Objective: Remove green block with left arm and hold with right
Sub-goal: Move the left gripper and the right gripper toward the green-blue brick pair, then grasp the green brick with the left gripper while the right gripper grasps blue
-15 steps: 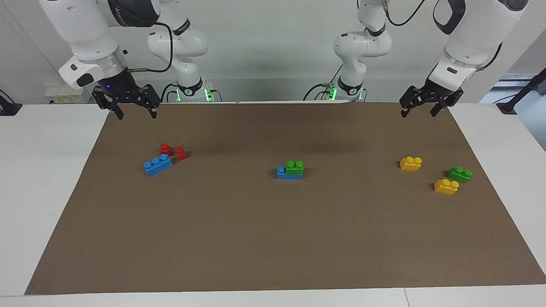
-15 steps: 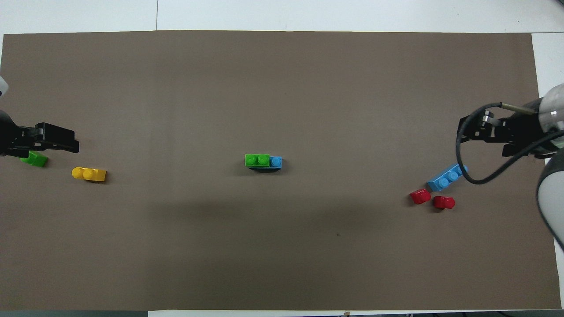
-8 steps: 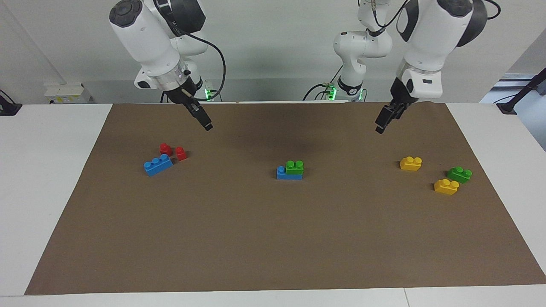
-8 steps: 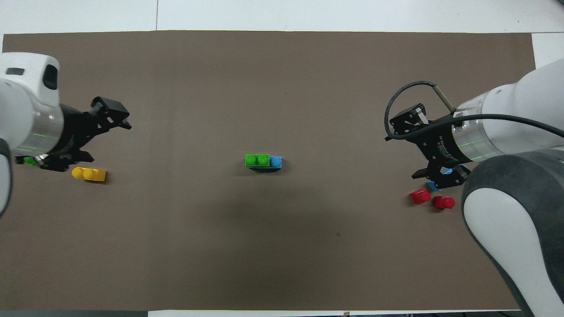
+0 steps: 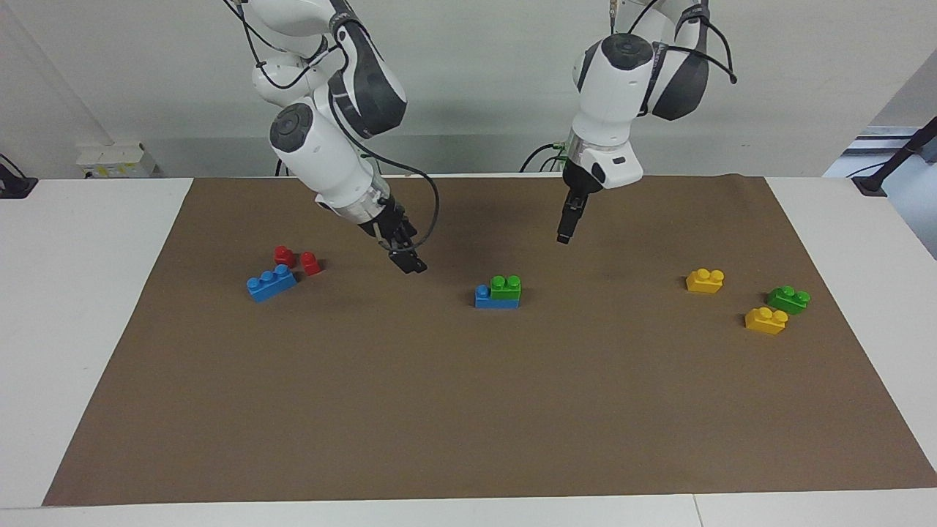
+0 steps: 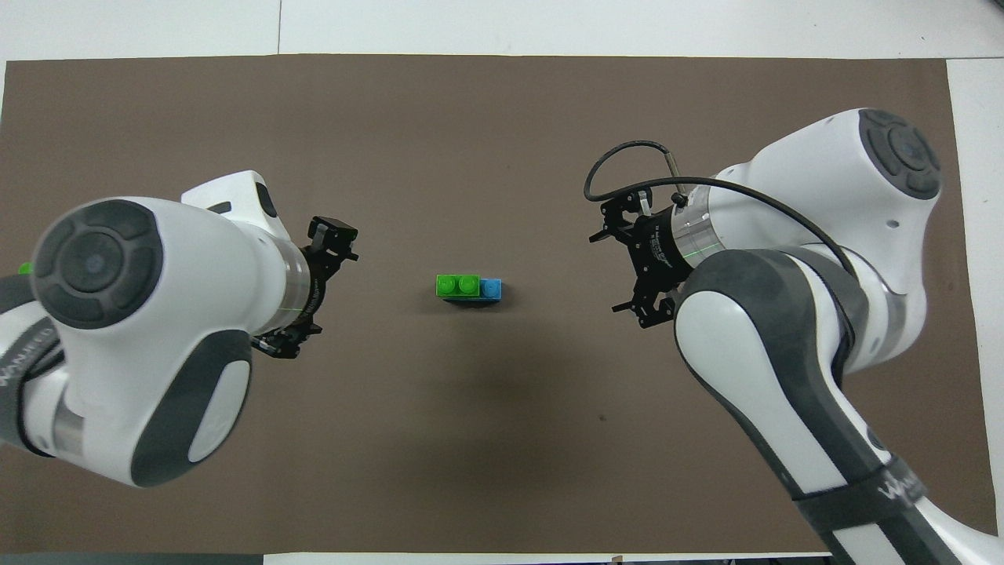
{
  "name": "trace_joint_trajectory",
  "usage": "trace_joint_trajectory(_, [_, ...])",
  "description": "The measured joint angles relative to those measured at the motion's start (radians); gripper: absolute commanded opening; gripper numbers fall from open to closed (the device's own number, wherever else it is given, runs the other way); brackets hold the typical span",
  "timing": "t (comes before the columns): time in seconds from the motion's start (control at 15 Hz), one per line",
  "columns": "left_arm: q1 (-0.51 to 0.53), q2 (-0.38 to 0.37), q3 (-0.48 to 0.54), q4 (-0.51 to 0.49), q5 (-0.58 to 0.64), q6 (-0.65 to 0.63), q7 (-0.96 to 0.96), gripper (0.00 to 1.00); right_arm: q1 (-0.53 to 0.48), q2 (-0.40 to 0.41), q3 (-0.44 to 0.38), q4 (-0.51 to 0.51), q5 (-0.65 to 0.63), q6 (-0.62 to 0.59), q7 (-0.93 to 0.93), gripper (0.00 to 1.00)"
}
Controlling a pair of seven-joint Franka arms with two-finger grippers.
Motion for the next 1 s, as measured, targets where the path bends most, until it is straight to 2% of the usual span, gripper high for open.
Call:
trace_joint_trajectory(0.2, [-0.048,0.072,0.0,-0.006,0.002,0.08,-0.202,1.0,0.064,0.039,0.001,-0.037,0.045,0.14,0.057,0.94])
trace_joint_trajectory(0.53, [-0.056,0.191,0.004,0.038,0.03,0.147,-0.393,1.0,0.092,0.11,0.001,-0.051,0.099,0.229,0.058,0.94])
trace_joint_trajectory(1.0, [-0.067,0.255,0.004,0.069,0.057,0.19,-0.51,1.0,0.137,0.19,0.001,-0.053,0.137,0.329,0.059,0.95])
